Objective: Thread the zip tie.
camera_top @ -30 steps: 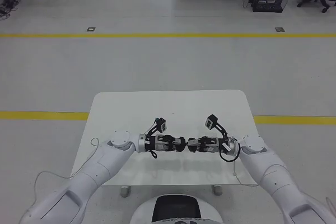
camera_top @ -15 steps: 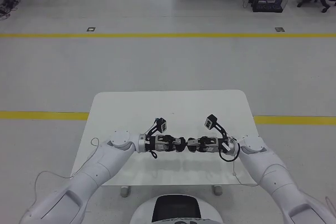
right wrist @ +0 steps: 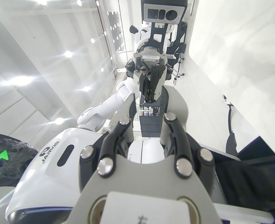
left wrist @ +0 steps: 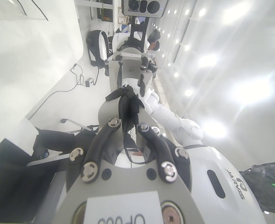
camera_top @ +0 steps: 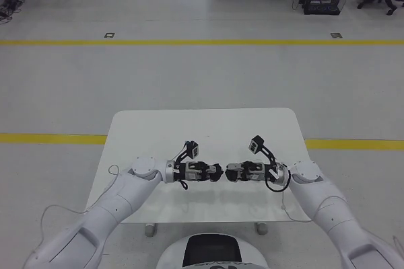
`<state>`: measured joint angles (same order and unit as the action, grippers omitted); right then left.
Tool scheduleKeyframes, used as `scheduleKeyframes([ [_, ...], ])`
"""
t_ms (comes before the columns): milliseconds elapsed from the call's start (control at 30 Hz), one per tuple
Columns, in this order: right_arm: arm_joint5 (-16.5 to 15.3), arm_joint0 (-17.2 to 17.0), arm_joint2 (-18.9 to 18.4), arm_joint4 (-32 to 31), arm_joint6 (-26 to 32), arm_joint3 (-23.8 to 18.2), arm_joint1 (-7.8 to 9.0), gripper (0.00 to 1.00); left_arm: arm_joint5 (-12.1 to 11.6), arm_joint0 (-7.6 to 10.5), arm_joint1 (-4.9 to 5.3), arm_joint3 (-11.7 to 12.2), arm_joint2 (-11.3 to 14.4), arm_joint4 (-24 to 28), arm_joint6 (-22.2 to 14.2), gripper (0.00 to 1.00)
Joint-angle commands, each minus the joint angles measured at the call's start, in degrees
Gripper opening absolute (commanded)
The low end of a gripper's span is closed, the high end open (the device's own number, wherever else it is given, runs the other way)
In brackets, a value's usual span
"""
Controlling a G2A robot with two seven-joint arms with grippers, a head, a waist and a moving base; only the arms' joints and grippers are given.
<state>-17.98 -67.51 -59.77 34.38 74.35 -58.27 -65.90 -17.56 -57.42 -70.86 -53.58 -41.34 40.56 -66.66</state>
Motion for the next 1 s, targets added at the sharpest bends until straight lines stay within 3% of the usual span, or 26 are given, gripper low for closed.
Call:
scheduleKeyframes([
  [0, 0.01, -0.39, -1.00, -0.27, -0.21, -0.44, 0.36, 1.00, -1.22, -0.07, 0.12, 0.24, -0.31, -0.40, 0.46, 0.00],
  [333, -0.22, -0.77, -1.71, -0.30, 0.00, -1.09, 0.61, 1.00, -1.92, -0.27, 0.41, -0.81, -1.00, -1.53, -0.04, 0.00],
  [433, -0.22, -0.77, -1.71, -0.30, 0.00, -1.09, 0.61, 1.00, -1.92, -0.58, 0.72, -1.48, -1.68, -3.19, 3.36, 0.00],
  [567, -0.22, -0.77, -1.71, -0.30, 0.00, -1.09, 0.61, 1.00, -1.92, -1.31, 1.88, -3.25, -4.82, -5.01, 4.24, 0.00],
  [800, -0.22, -0.77, -1.71, -0.30, 0.00, -1.09, 0.61, 1.00, -1.92, -4.78, 4.06, -8.51, -10.60, -10.65, 6.37, 0.00],
  [967, -0.22, -0.77, -1.71, -0.30, 0.00, -1.09, 0.61, 1.00, -1.92, -6.49, 4.77, -10.19, -12.53, -11.41, 6.64, 0.00],
])
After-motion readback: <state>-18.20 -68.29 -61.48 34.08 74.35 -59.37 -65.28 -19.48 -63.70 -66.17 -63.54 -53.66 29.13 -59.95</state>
